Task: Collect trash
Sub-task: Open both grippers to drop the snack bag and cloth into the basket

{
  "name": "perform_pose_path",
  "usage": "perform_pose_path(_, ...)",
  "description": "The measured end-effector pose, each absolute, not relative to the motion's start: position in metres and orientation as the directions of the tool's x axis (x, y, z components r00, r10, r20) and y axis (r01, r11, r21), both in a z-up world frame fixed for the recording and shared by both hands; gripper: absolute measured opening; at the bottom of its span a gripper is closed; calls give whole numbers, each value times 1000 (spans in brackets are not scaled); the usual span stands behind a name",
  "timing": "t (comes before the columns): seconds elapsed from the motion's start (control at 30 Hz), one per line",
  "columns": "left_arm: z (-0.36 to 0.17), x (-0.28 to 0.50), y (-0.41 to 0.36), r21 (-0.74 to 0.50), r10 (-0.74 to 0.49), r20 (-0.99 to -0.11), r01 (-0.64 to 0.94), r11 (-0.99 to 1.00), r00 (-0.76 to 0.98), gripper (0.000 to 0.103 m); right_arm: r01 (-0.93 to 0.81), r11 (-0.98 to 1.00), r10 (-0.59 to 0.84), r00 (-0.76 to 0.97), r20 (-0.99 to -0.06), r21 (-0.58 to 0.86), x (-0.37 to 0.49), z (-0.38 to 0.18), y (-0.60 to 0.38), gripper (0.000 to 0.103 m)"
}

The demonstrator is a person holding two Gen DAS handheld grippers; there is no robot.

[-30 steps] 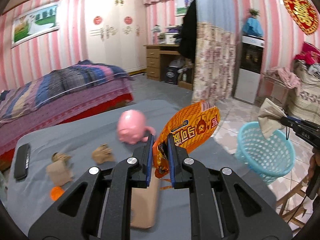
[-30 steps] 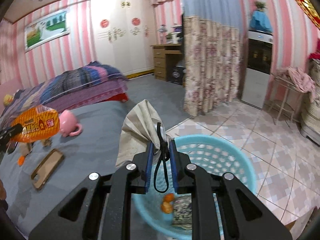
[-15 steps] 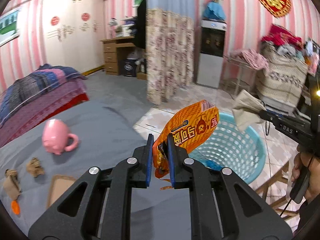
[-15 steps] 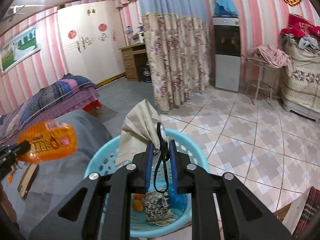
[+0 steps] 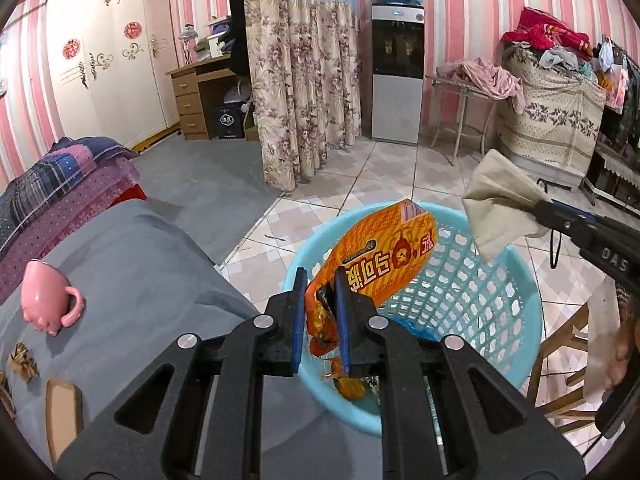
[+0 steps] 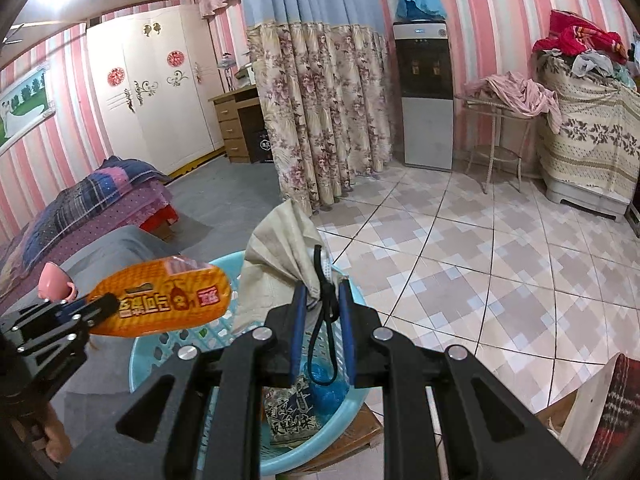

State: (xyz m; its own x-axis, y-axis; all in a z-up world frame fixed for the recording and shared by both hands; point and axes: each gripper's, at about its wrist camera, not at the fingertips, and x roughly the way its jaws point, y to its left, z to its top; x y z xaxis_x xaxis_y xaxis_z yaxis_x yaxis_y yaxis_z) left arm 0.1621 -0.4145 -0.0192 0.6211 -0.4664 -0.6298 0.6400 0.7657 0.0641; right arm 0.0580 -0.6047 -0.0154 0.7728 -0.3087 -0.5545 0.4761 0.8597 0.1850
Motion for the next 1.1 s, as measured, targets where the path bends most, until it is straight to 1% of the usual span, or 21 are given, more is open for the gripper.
perform_pose_path(0.03, -21, 164, -415, 62, -465, -633, 640, 766, 619, 35, 477, 859, -309, 772, -555, 185, 58, -16, -605, 17)
perform_pose_path(0.07, -22, 165, -415, 68, -456, -628, 628, 775, 631, 44, 478, 859, -308, 771, -557, 185, 58, -17, -605, 17)
perform_pose_path(0.1, -21, 166, -413, 75, -447, -619, 616, 785, 645, 59, 478, 859, -308, 771, -558, 186, 58, -17, -605, 17)
perform_pose_path(0.13, -20, 166, -410, 85, -436, -605, 599, 796, 666, 66, 477, 859, -307, 770, -559, 185, 59, -18, -605, 17)
perform_pose_path(0.2, -17, 168, -406, 104, -415, -596, 579, 809, 687, 67, 475, 860, -306, 771, -558, 185, 58, -19, -605, 17)
perform_pose_path(0.27, -11, 170, -398, 116, -388, -584, 546, 830, 713, 73, 473, 863, -306, 770, -560, 179, 59, -20, -602, 17)
perform_pose_path(0.33, -2, 173, -385, 103, -374, -563, 511, 853, 737, 86, 472, 867, -311, 766, -563, 163, 62, -21, -599, 17)
perform_pose_path(0.43, 11, 174, -360, 104, -336, -519, 448, 888, 786, 93, 470, 869, -311, 763, -567, 156, 66, -23, -594, 17)
perform_pose_path(0.5, 17, 173, -344, 112, -307, -498, 411, 905, 811, 95, 468, 870, -309, 761, -571, 153, 69, -24, -590, 17)
perform_pose_path(0.67, 26, 179, -317, 107, -256, -480, 345, 933, 839, 97, 461, 875, -299, 755, -583, 148, 80, -26, -580, 17)
perform_pose_path(0.87, 25, 193, -294, 50, -230, -501, 293, 955, 835, 97, 447, 886, -289, 743, -603, 126, 92, -34, -568, 19)
perform_pose_path(0.9, 25, 194, -291, 46, -227, -502, 287, 957, 835, 97, 445, 887, -286, 743, -606, 127, 94, -35, -567, 28)
perform_pose_path(0.93, 24, 195, -288, 43, -223, -504, 282, 958, 835, 97, 450, 885, -293, 738, -608, 120, 96, -36, -565, 49)
perform_pose_path(1.0, 23, 195, -285, 42, -216, -504, 273, 961, 836, 97, 453, 883, -300, 741, -601, 119, 97, -37, -563, 76)
perform_pose_path(1.1, 21, 193, -279, 38, -210, -507, 265, 964, 836, 97, 443, 887, -282, 743, -607, 130, 100, -38, -562, 77)
